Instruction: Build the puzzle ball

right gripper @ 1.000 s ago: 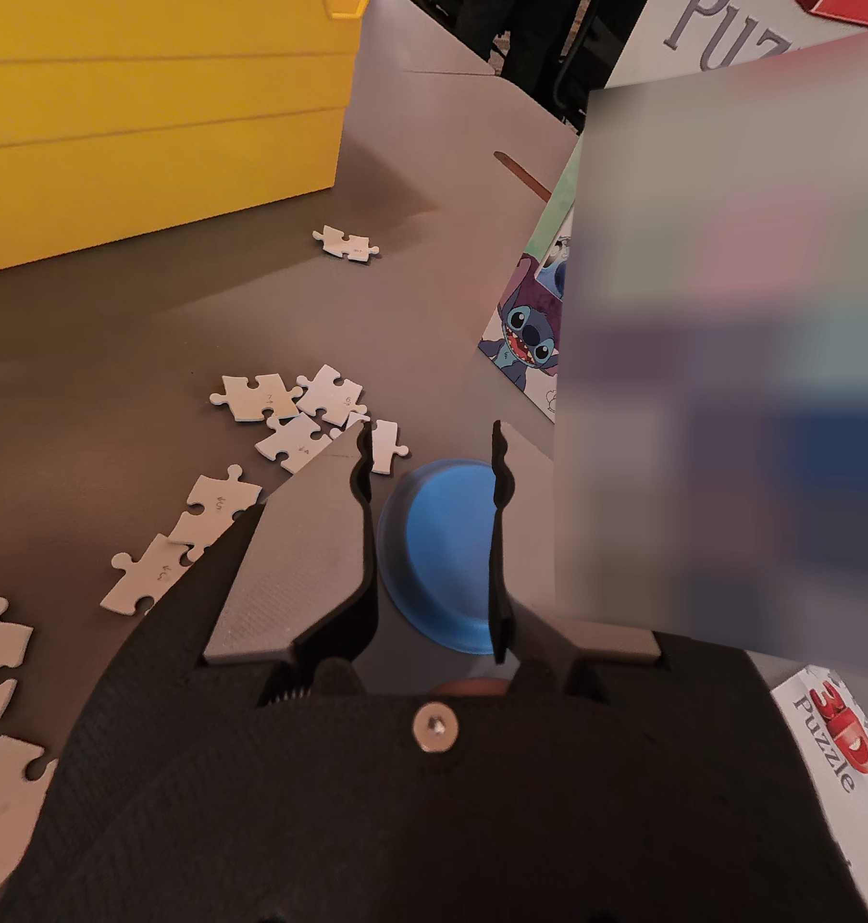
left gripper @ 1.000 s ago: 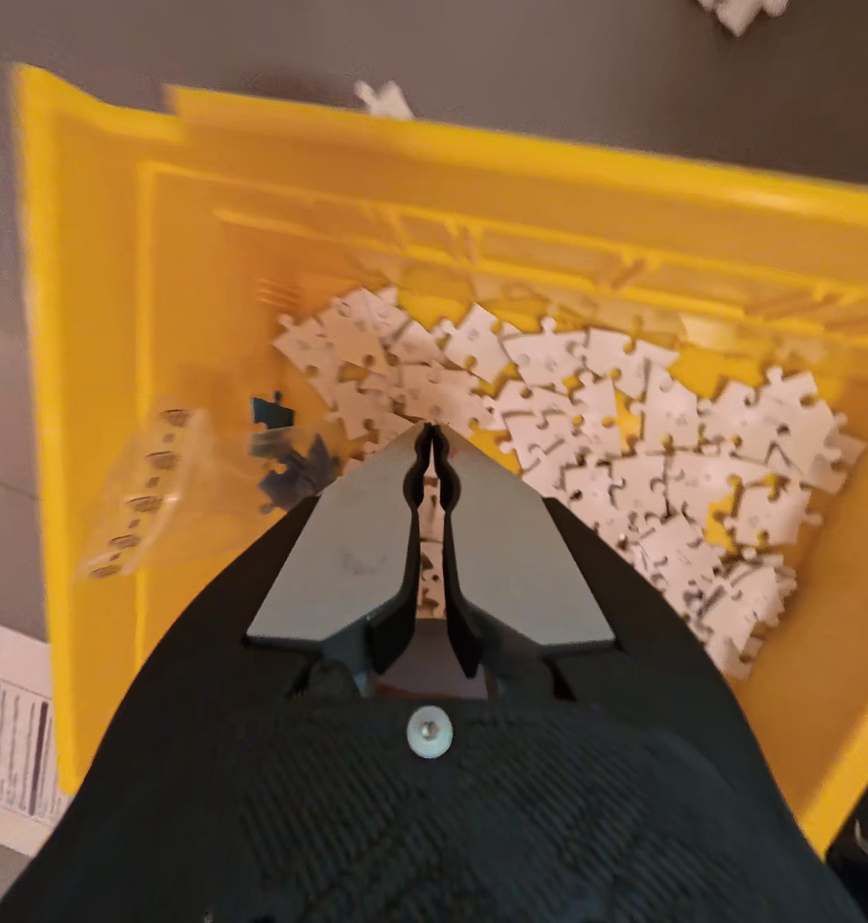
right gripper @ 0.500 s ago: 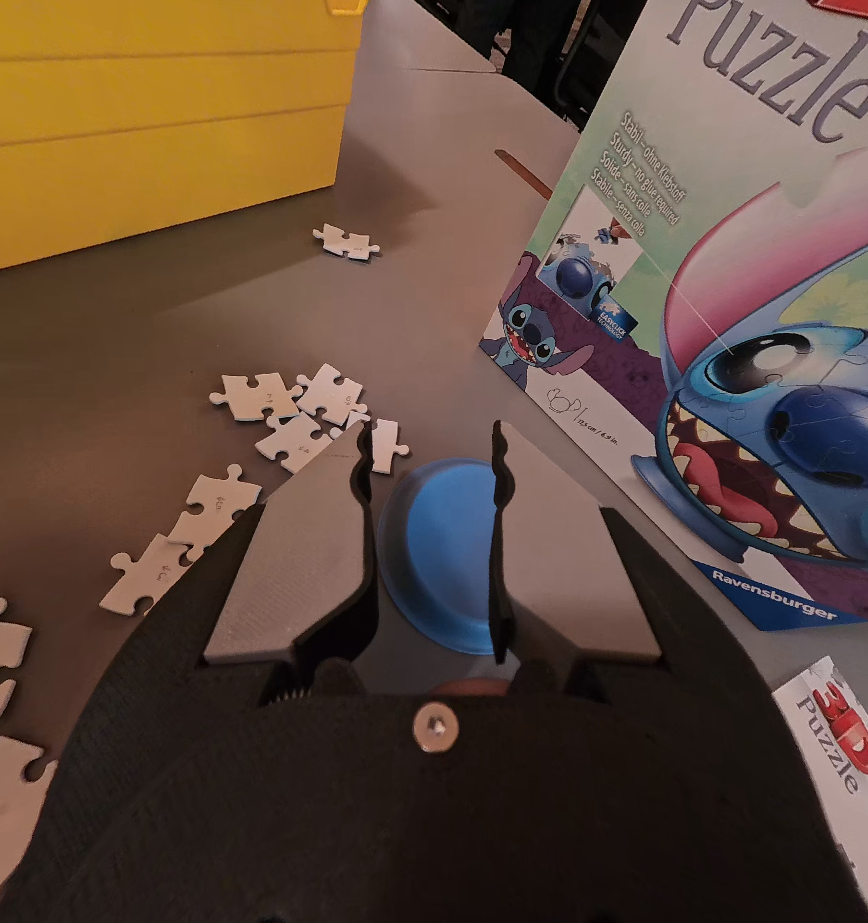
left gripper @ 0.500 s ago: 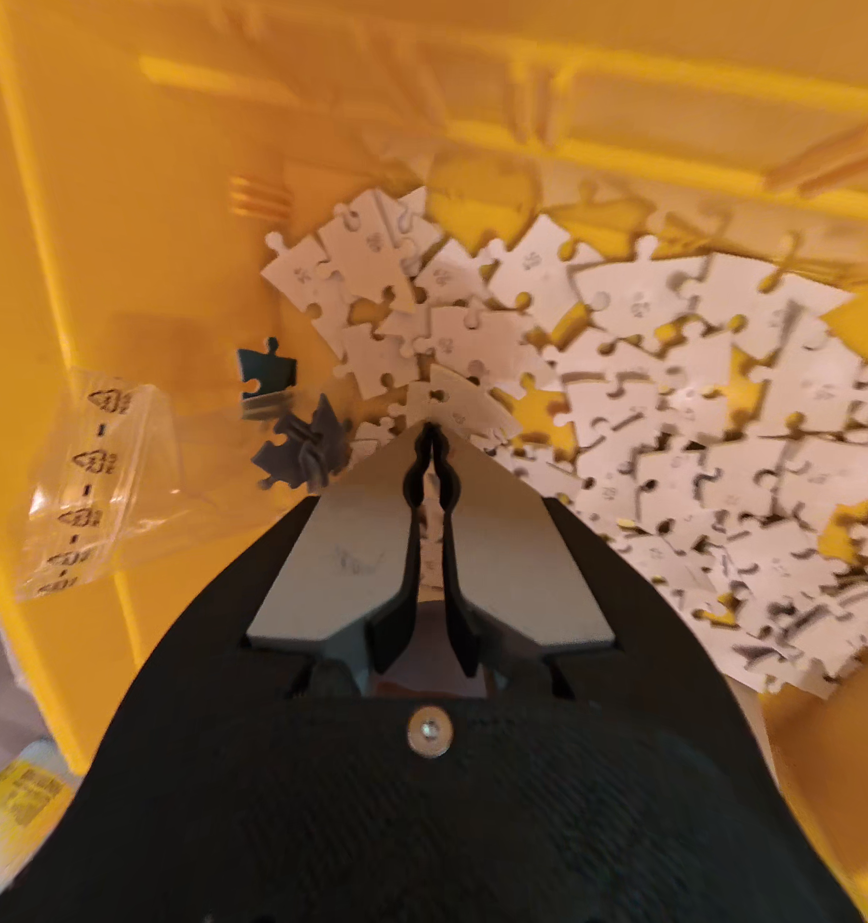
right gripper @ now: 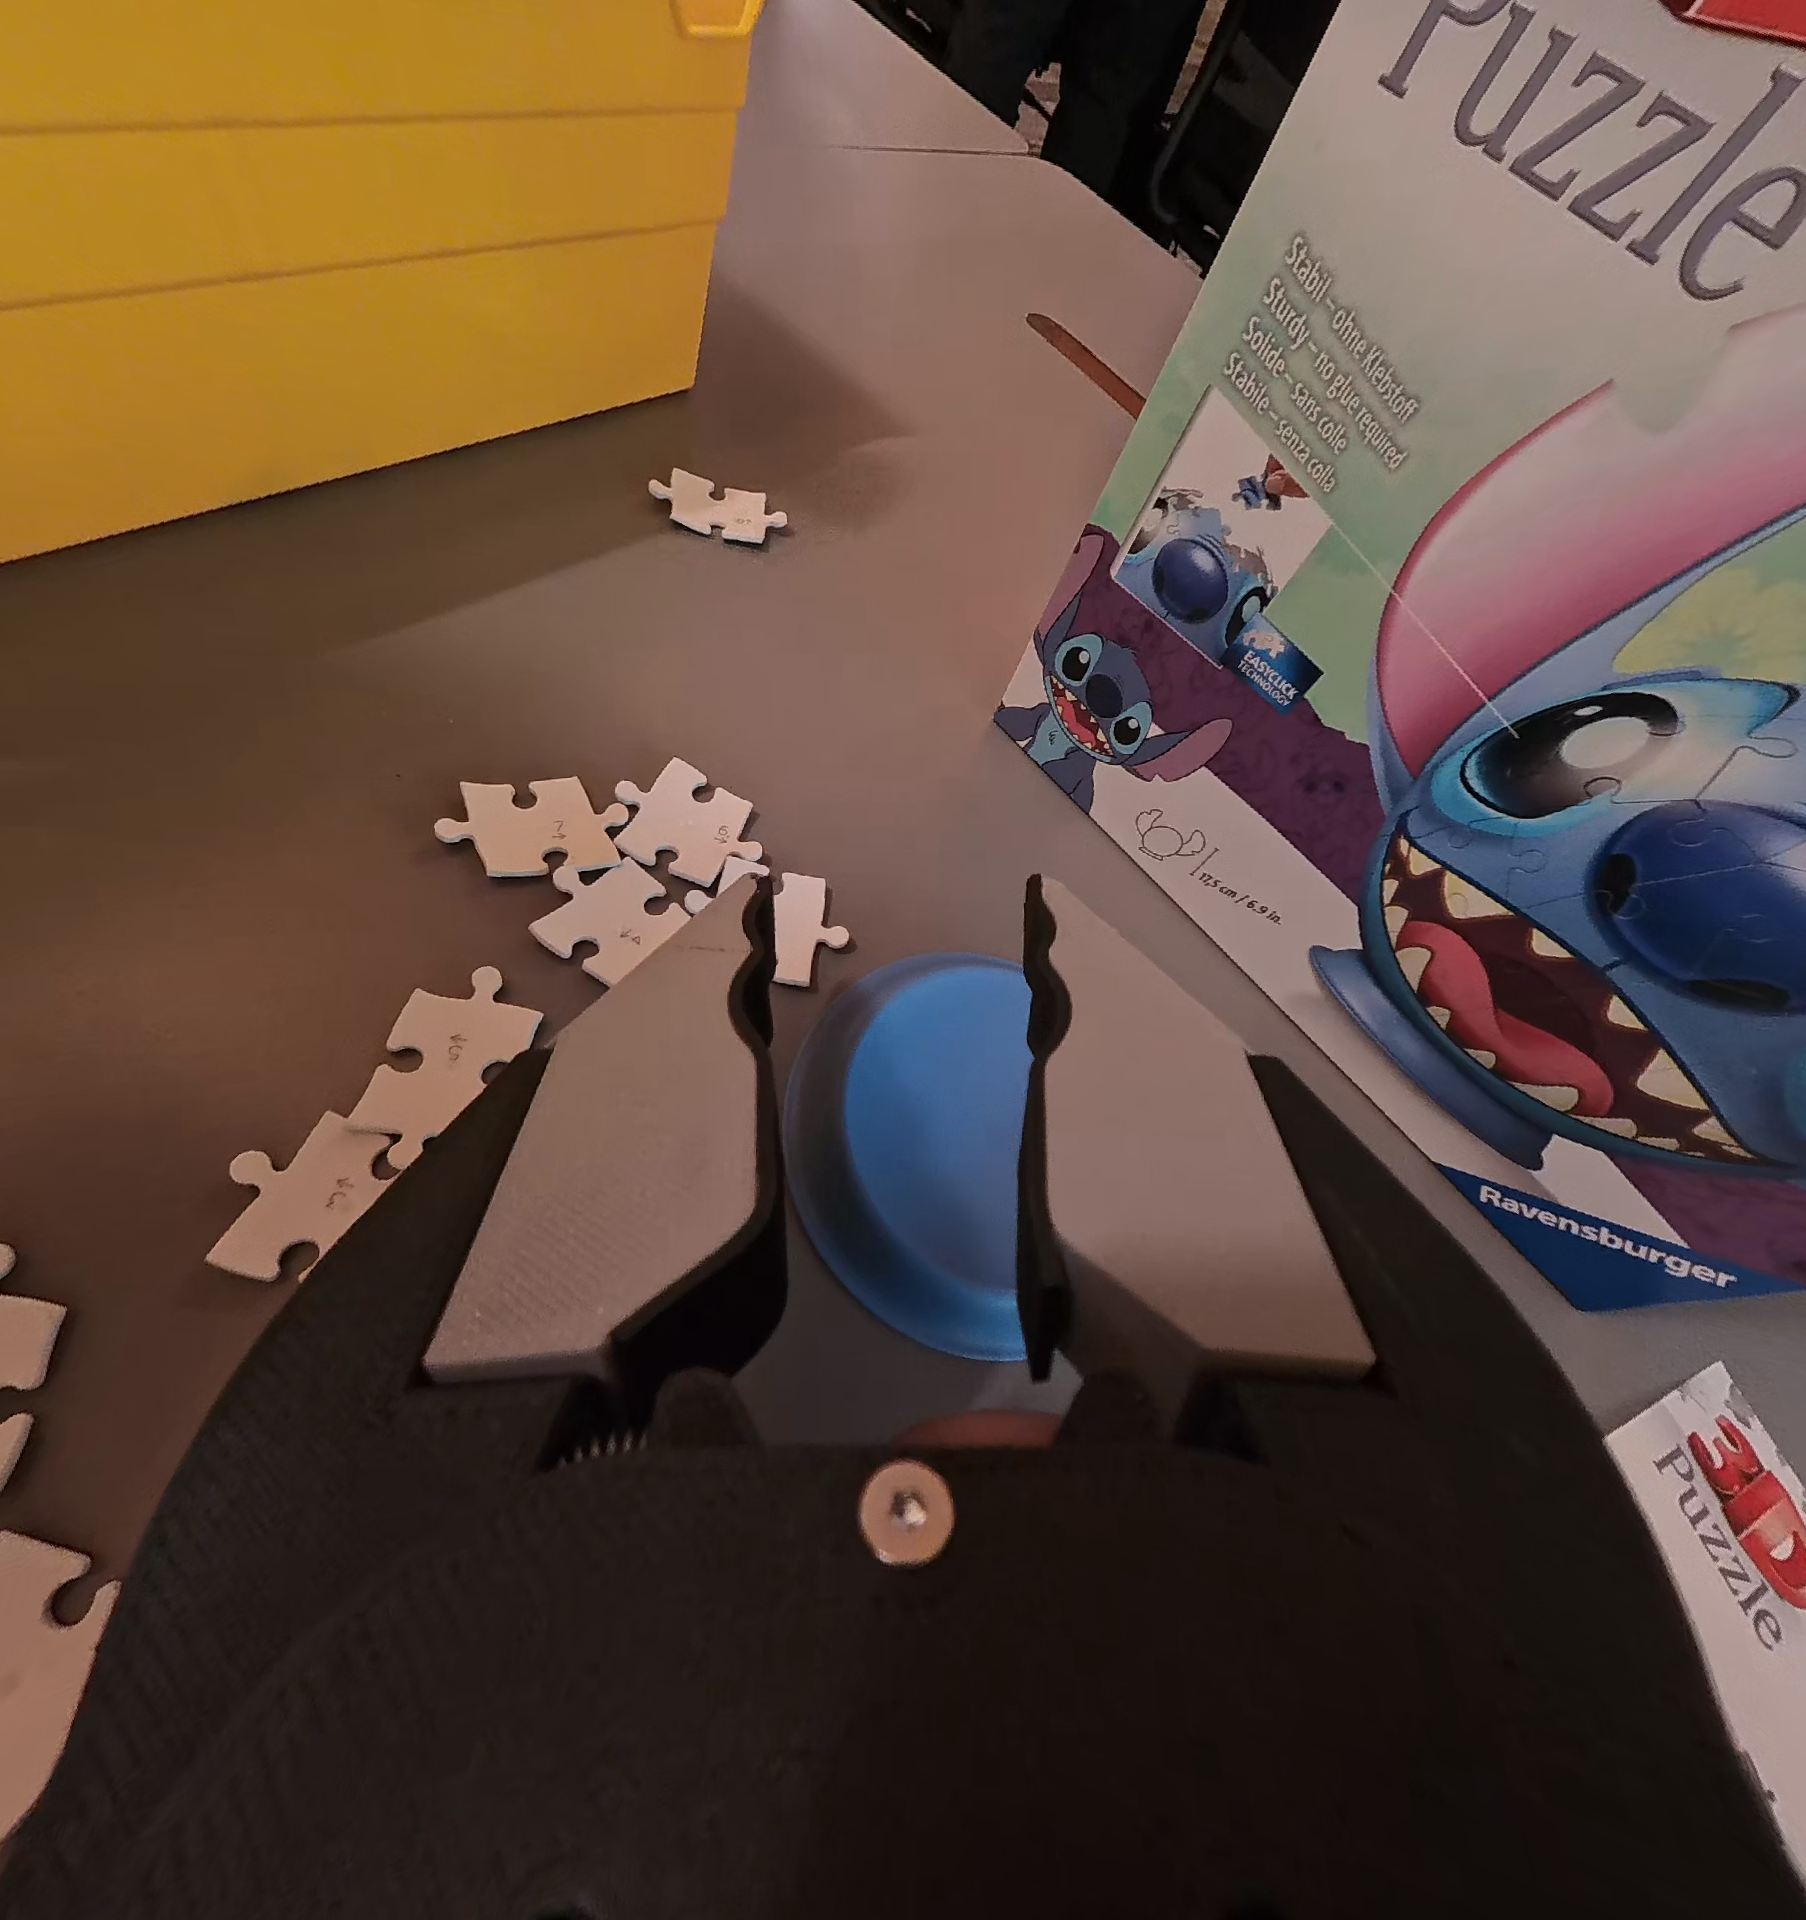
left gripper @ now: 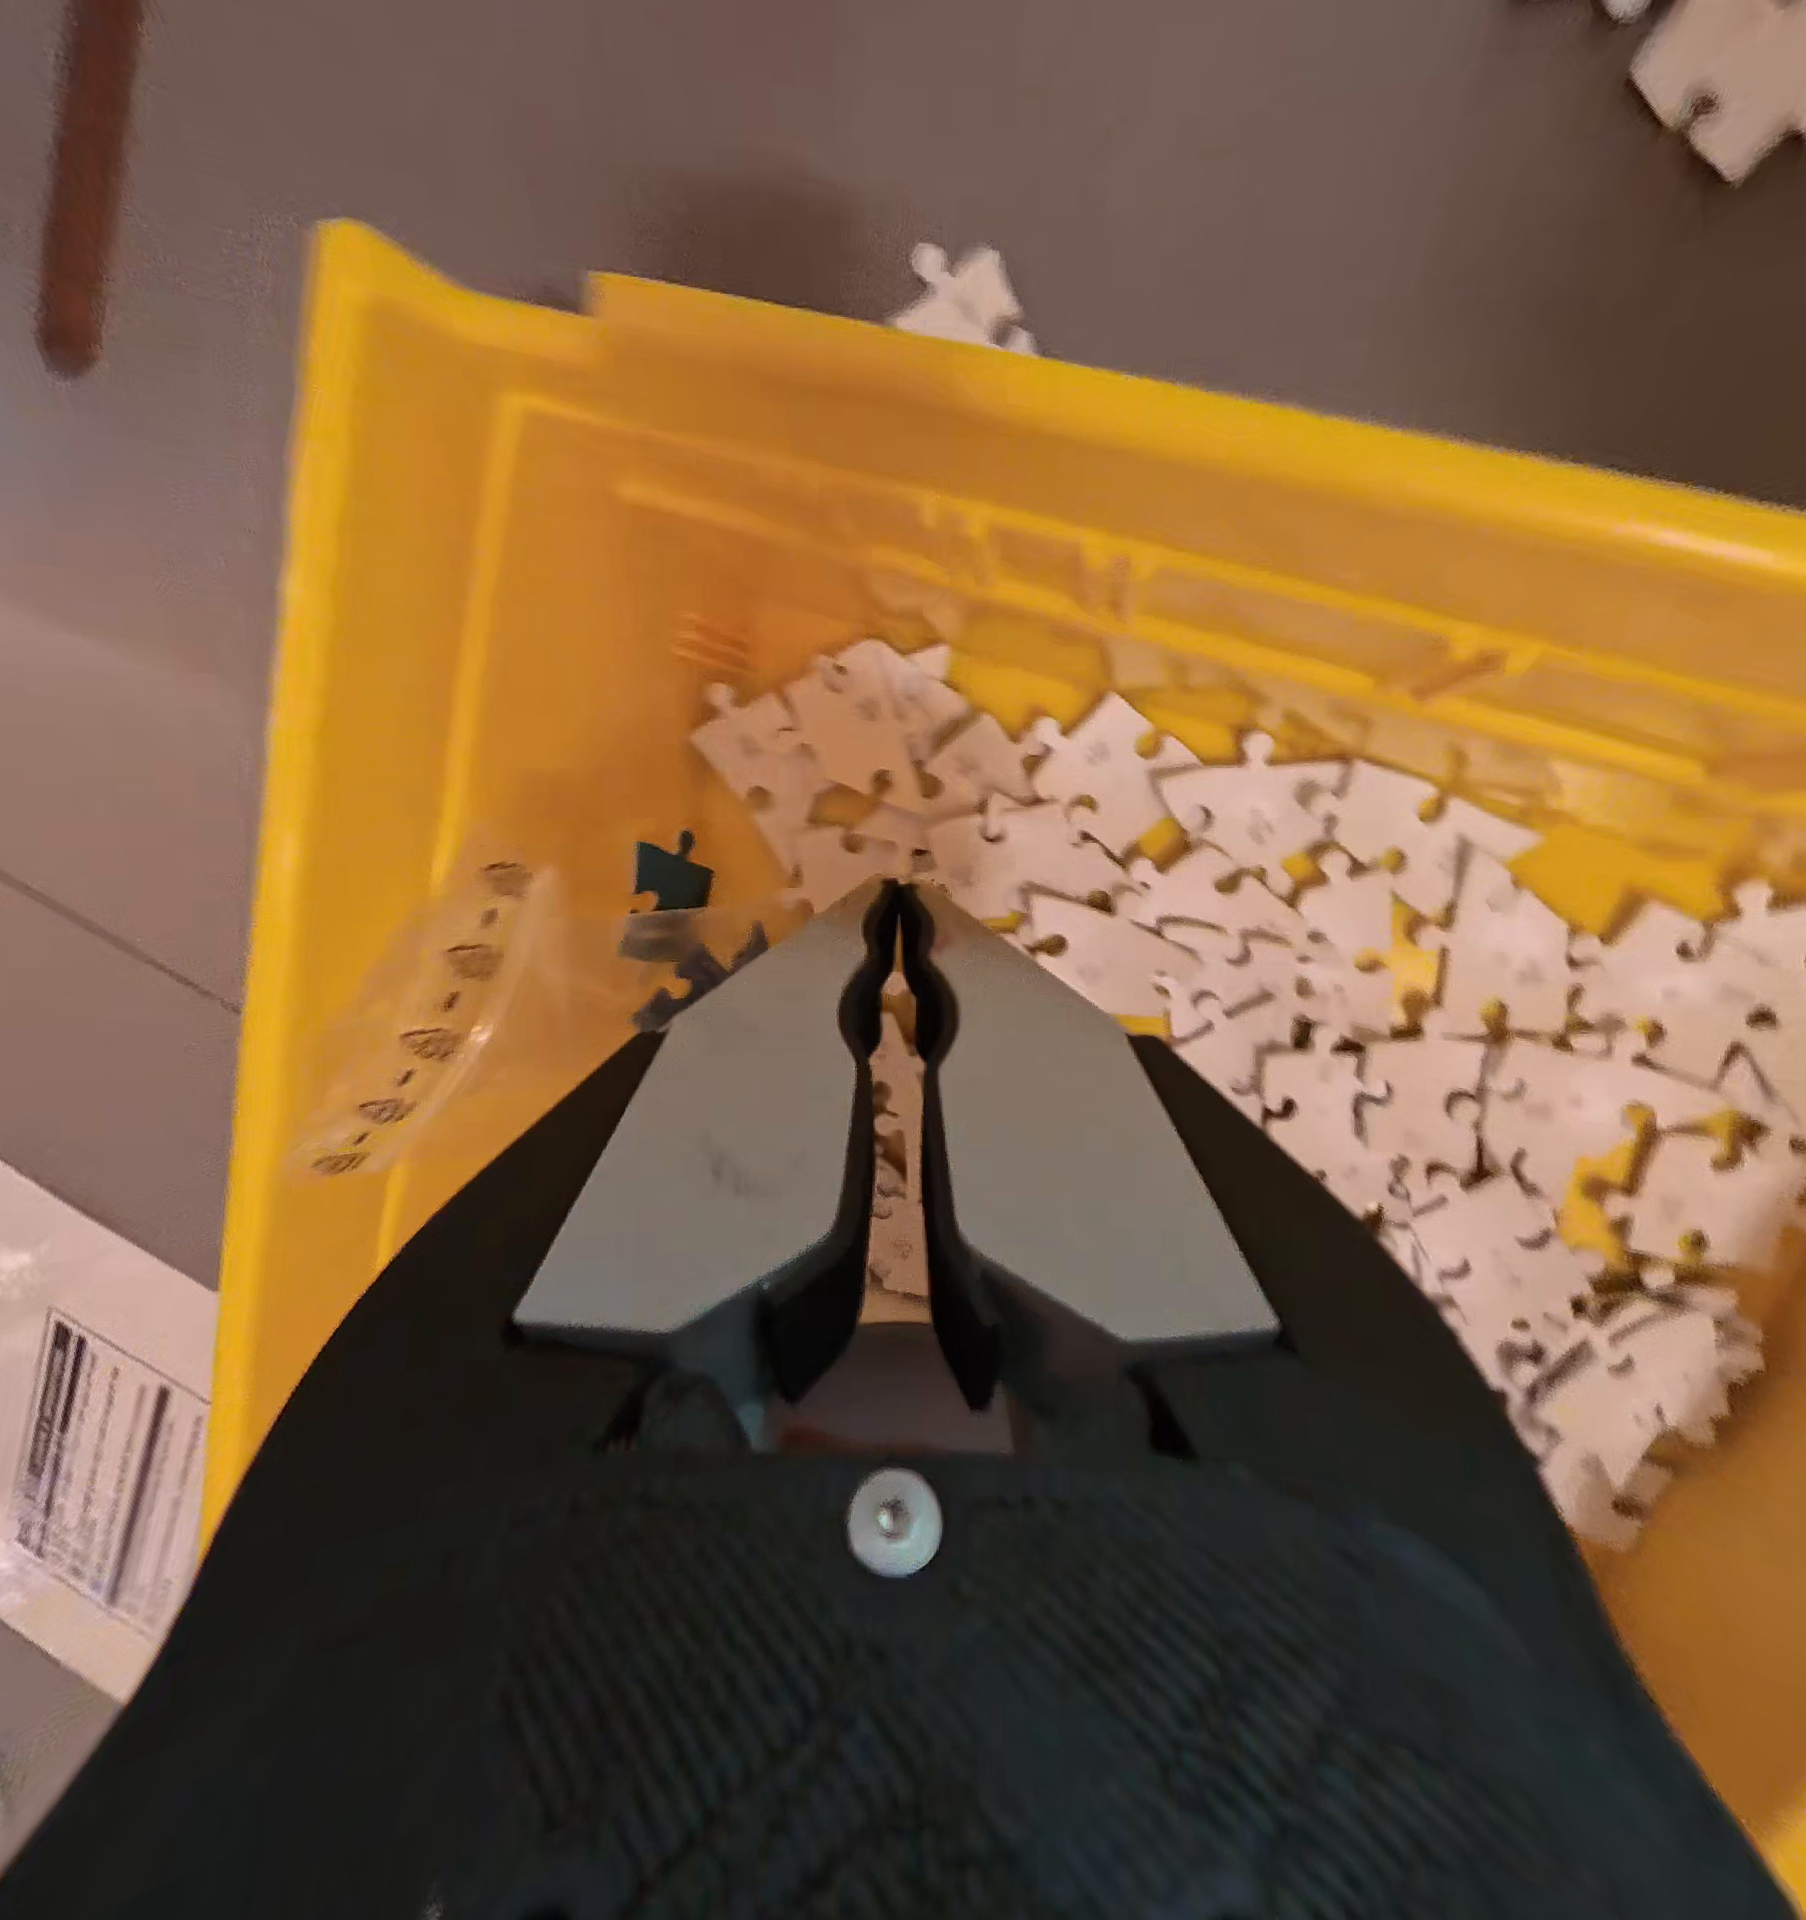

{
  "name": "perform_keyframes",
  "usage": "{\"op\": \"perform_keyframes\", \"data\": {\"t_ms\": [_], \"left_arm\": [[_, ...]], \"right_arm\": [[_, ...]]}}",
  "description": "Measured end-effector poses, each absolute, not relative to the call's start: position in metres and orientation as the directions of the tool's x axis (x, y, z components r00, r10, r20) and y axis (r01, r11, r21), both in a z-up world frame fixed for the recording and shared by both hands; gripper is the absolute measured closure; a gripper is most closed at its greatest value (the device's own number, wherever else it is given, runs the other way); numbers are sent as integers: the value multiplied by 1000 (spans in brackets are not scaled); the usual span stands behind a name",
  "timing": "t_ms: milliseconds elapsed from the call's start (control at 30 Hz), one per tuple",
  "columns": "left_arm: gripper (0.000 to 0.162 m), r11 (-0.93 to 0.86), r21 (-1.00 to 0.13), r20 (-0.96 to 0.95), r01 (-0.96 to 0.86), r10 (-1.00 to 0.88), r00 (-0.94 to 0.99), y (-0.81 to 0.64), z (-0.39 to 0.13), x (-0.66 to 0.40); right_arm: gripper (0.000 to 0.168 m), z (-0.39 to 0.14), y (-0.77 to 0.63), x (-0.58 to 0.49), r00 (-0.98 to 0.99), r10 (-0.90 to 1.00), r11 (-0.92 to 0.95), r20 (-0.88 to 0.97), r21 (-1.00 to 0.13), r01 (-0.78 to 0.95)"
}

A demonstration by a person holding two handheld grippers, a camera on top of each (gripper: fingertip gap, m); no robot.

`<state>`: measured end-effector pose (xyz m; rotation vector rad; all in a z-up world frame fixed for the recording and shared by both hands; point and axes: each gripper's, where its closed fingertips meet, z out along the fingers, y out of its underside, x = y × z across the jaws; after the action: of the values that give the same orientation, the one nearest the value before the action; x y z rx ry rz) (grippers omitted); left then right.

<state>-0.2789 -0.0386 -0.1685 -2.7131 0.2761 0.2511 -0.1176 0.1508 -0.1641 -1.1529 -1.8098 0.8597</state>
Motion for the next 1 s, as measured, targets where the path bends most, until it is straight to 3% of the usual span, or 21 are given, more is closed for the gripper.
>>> {"op": "perform_keyframes", "data": {"t_ms": [100,400,600,867,1000], "left_arm": [[162,-915,-360,-194,-183,-118,974,-42,-172,-287],[162,-963,-112,-246,-247,-214,945,-71,-208,-293],[162,-916,-169,-127,-365,-347,929,-69,-203,-252],[162,-897,-323,-248,-303,-229,941,-36,-184,-275],[162,-885,-343,-299,-315,-215,930,-29,-183,-279]], "right_arm": [[123,-164,151,-118,-258,928,352,268,-856,378],[123,-164,151,-117,-257,929,350,266,-857,379],[123,-164,151,-117,-257,929,351,267,-857,378],[123,-163,152,-118,-251,930,348,267,-858,378],[123,-164,152,-118,-251,931,347,266,-857,380]]}}
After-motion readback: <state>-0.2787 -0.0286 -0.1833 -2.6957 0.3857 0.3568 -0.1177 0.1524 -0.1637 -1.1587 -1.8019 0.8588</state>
